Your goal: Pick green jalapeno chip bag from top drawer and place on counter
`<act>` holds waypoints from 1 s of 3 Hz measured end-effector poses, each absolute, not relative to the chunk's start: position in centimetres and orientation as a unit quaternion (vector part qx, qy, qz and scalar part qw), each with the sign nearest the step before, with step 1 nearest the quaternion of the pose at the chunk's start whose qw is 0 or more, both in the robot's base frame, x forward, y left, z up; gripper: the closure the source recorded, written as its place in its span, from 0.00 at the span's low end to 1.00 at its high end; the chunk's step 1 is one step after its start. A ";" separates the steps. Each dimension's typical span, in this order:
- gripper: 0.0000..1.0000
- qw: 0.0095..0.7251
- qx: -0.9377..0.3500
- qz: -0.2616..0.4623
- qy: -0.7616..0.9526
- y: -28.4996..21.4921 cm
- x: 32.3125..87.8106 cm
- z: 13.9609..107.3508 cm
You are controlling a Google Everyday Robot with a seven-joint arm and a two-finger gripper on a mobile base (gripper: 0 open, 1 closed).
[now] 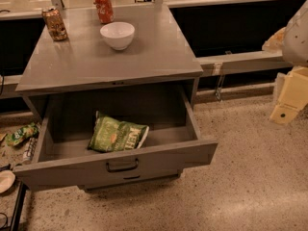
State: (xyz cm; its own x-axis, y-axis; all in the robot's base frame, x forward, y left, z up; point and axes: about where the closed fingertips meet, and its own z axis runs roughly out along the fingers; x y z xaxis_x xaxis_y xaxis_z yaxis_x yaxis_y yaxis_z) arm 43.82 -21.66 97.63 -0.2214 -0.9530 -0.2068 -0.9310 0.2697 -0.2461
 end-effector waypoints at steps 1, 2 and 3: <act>0.00 0.159 -0.603 -0.035 0.781 -21.7 43.8 97.6; 0.00 0.189 -0.595 0.004 0.781 -19.7 44.4 96.7; 0.00 0.246 -0.568 0.103 0.778 -13.5 46.2 93.6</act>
Offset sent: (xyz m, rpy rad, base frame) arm 0.0417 0.1203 -0.0467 0.6576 0.0211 0.0077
